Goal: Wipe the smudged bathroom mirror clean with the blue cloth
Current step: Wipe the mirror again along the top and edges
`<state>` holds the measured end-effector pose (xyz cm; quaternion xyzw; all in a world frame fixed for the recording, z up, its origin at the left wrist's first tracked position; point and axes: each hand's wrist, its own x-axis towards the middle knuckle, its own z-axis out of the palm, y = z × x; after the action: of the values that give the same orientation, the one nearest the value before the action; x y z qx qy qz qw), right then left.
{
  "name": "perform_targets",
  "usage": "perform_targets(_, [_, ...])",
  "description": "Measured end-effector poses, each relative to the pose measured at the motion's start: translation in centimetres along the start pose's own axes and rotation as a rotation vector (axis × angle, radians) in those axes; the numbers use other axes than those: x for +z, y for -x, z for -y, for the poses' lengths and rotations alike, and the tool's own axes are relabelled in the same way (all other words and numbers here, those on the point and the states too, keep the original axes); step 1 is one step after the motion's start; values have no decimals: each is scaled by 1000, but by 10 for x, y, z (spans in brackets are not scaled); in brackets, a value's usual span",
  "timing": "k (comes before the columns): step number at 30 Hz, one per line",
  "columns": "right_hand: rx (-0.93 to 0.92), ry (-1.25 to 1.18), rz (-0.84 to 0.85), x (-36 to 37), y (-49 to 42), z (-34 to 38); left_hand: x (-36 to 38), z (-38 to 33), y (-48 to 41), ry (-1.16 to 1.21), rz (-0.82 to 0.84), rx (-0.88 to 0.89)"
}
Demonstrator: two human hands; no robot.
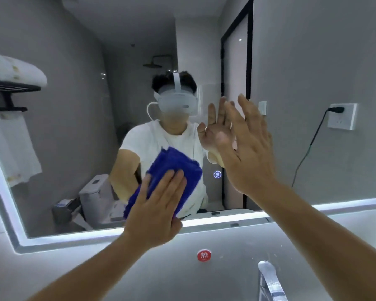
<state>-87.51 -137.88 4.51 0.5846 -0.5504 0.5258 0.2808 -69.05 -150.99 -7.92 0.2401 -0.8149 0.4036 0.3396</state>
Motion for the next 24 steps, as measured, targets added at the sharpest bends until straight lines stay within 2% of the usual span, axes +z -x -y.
perform_targets(4, [41,16,25,-12,6,-7,12,-20,52,-92,363,371])
perform_targets(6, [64,27,17,-18,1,-8,5,-2,37,-156,360,527])
perform_targets(8, [62,25,2,-21,-6,-7,-6,25,7,-174,272,684])
perform_targets(10, [53,4,-38,-20,-12,-4,-16,44,-15,-129,236,627])
perform_targets(14, [46,-37,-68,-15,-13,-1,-4,5,7,-25,218,205])
perform_targets(15, [36,-27,-57,-14,-10,-1,3,-11,22,-16,235,183])
perform_targets(20, [38,2,-22,-16,-1,-8,11,-25,44,-152,380,543])
perform_targets(24, [48,-2,-5,-15,-8,-7,-14,10,-1,-132,336,765])
